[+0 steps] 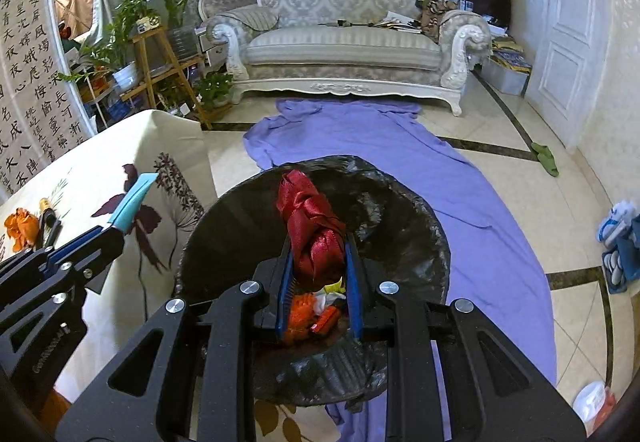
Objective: Collect trash
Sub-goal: 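Open both tools to drop the tube and cloth into the bin, then move both open tools back over the remaining trash on the bed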
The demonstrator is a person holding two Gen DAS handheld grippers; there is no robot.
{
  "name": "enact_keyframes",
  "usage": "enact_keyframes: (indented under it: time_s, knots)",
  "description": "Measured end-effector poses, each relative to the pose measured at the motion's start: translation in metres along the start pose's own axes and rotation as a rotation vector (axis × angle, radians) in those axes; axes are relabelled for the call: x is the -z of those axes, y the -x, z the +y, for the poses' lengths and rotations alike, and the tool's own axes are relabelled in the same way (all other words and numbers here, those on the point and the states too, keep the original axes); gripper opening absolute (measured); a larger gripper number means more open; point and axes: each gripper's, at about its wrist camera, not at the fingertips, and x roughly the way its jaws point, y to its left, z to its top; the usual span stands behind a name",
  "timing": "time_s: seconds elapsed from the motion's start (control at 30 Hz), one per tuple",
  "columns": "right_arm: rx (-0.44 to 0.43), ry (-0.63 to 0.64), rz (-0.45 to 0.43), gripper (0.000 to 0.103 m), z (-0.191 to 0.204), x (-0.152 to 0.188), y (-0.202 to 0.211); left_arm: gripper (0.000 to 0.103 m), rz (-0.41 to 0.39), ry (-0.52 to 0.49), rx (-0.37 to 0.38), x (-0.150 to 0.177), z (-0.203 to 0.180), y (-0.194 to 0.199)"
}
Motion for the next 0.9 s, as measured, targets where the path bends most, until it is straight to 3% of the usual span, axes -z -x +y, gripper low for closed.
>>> enact_keyframes:
  time_s: [0.27, 0.33, 0.4, 0.43, 0.73, 0.9]
  knots:
    - [0.004, -0.019, 0.015, 0.024, -0.012, -0.004, -0.017, 0.016, 0.011, -0.056, -0.006, -0.01, -0.015, -0.023]
    - [0.001, -0.024, 0.028, 0.027, -0.015, -0.004, -0.023, 0.022, 0.017, -0.067, -0.017, -0.01, -0.017, -0.03]
    - [0.009, -0.037, 0.032, 0.034, -0.017, -0.004, -0.027, 0.045, 0.029, -0.073, -0.034, -0.009, -0.018, -0.034]
    - [0.013, -0.044, 0.034, 0.034, -0.019, -0.003, -0.028, 0.048, 0.034, -0.069, -0.038, -0.01, -0.019, -0.035]
    - [0.021, -0.059, 0.037, 0.036, -0.023, 0.002, -0.025, 0.064, 0.02, -0.028, -0.056, -0.01, -0.008, -0.029]
    - [0.018, -0.062, 0.026, 0.044, -0.021, 0.001, -0.017, 0.07, 0.006, -0.003, -0.073, -0.009, -0.001, -0.019]
